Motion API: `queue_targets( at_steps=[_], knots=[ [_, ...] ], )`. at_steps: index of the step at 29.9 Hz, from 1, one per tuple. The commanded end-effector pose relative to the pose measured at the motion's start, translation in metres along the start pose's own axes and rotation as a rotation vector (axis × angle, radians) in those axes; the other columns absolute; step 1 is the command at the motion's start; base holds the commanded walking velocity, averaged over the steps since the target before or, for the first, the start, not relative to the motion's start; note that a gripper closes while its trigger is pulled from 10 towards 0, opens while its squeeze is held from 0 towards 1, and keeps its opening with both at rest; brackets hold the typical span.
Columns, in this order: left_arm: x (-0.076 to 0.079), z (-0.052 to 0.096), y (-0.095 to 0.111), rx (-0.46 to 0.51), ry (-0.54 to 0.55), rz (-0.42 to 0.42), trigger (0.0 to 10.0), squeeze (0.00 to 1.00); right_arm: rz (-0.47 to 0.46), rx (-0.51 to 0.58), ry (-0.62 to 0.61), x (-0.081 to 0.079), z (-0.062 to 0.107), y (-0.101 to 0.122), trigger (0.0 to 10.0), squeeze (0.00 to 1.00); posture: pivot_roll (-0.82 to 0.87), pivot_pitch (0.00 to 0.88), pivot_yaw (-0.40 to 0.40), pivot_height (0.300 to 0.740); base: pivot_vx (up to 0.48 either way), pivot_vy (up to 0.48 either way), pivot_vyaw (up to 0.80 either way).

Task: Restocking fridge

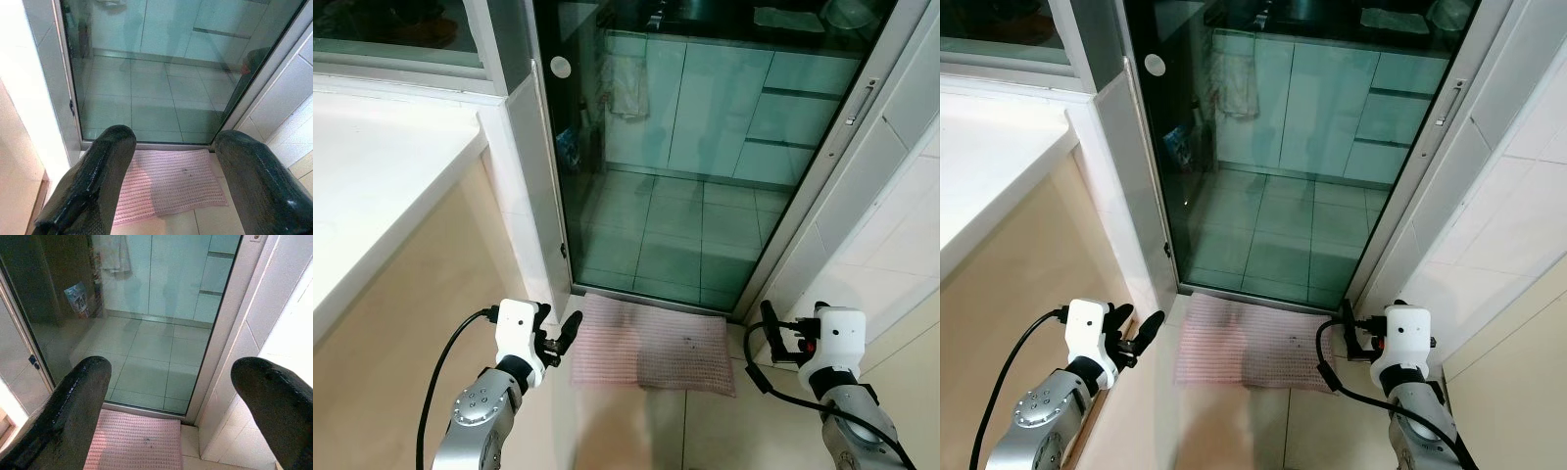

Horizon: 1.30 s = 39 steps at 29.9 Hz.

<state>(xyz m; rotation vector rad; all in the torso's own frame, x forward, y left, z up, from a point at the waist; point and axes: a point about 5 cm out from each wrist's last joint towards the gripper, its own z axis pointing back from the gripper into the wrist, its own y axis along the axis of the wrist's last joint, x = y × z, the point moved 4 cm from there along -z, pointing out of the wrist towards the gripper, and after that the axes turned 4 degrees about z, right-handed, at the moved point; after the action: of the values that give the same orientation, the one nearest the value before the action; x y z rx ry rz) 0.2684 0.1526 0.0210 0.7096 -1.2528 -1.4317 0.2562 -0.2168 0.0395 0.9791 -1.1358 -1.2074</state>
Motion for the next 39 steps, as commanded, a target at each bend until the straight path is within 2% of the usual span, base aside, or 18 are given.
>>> queue_targets(
  at_steps=[1,2,3,4,6,9,13,16,18,19,20,22,24,27,29,31,34,39],
  knots=[
    [0.019,-0.055,0.049,0.079,0.091,-0.087,10.0,0.00,-0.061,-0.068,0.067,-0.053,-0.052,0.013,10.0,0.00,0.05,0.000,-0.026,0.740,0.000,0.000,0.00],
    [0.020,-0.057,0.054,0.114,0.064,-0.043,10.0,0.00,-0.069,-0.046,0.055,-0.051,-0.054,0.016,10.0,0.00,0.02,0.000,-0.029,0.740,0.000,0.000,0.00],
    [0.020,-0.057,0.054,0.114,0.064,-0.043,10.0,0.00,-0.069,-0.046,0.055,-0.051,-0.054,0.016,10.0,0.00,0.02,0.000,-0.029,0.740,0.000,0.000,0.00],
    [0.010,-0.060,0.053,0.102,0.079,0.022,10.0,0.00,-0.093,-0.017,0.022,-0.047,-0.055,0.018,10.0,0.00,0.02,0.000,-0.030,0.740,0.000,0.000,0.00],
    [0.007,-0.060,0.053,0.101,0.080,0.041,10.0,0.00,-0.119,-0.016,0.006,-0.045,-0.055,0.018,10.0,0.00,0.02,0.000,-0.029,0.740,0.000,0.000,0.00],
    [0.009,-0.058,0.050,0.091,0.043,0.040,10.0,0.00,-0.169,-0.027,-0.024,-0.041,-0.057,0.017,10.0,0.00,0.00,0.000,-0.028,0.740,0.000,0.000,0.00],
    [0.022,-0.080,0.060,0.102,0.016,0.025,10.0,0.00,-0.141,-0.039,-0.073,-0.035,-0.079,0.018,10.0,0.00,0.00,0.000,-0.029,0.740,0.000,0.000,0.00],
    [0.022,-0.083,0.067,0.120,0.007,0.016,10.0,0.00,-0.129,-0.030,-0.088,-0.030,-0.083,0.024,10.0,0.00,0.00,0.000,-0.025,0.740,0.000,0.000,0.00],
    [0.017,-0.075,0.072,0.134,-0.016,-0.009,10.0,0.00,-0.088,-0.001,-0.068,-0.025,-0.077,0.031,10.0,0.00,0.00,0.000,-0.027,0.740,0.000,0.000,0.00],
    [0.011,-0.061,0.068,0.128,-0.034,-0.032,10.0,0.00,-0.084,-0.008,-0.059,-0.021,-0.064,0.028,10.0,0.00,0.00,0.000,-0.024,0.740,0.000,0.000,0.00],
    [0.011,-0.061,0.068,0.128,-0.034,-0.032,10.0,0.00,-0.084,-0.008,-0.059,-0.021,-0.064,0.028,10.0,0.00,0.00,0.000,-0.024,0.740,0.000,0.000,0.00],
    [0.006,-0.041,0.060,0.114,-0.043,-0.046,10.0,0.00,-0.075,-0.014,-0.045,-0.019,-0.045,0.023,10.0,0.00,-0.01,0.000,-0.027,0.740,0.000,0.000,0.00],
    [0.007,-0.023,0.052,0.112,-0.056,-0.045,10.0,0.00,-0.070,-0.009,-0.041,-0.020,-0.030,0.021,10.0,0.00,-0.01,0.000,-0.022,0.740,0.000,0.000,0.00],
    [0.012,-0.014,0.045,0.116,-0.072,-0.026,10.0,0.00,-0.097,-0.006,-0.067,-0.021,-0.027,0.021,10.0,0.00,-0.02,0.000,-0.020,0.740,0.000,0.000,0.00],
    [0.017,-0.015,0.039,0.109,-0.095,-0.007,10.0,0.00,-0.126,-0.007,-0.072,-0.029,-0.034,0.023,10.0,0.00,0.00,0.000,-0.022,0.740,0.000,0.000,0.00],
    [0.021,-0.017,0.042,0.113,-0.125,-0.018,10.0,0.00,-0.133,-0.003,-0.067,-0.034,-0.037,0.028,10.0,0.00,0.00,0.000,-0.026,0.740,0.000,0.000,0.00],
    [0.017,-0.017,0.047,0.106,-0.143,-0.068,10.0,0.00,-0.121,-0.019,-0.065,-0.031,-0.034,0.026,10.0,0.00,0.00,0.000,-0.032,0.740,0.000,0.000,0.00],
    [0.010,-0.024,0.052,0.104,-0.113,-0.075,10.0,0.00,-0.103,-0.029,-0.065,-0.022,-0.035,0.020,10.0,0.00,-0.01,0.000,-0.028,0.740,0.000,0.000,0.14]
  ],
)
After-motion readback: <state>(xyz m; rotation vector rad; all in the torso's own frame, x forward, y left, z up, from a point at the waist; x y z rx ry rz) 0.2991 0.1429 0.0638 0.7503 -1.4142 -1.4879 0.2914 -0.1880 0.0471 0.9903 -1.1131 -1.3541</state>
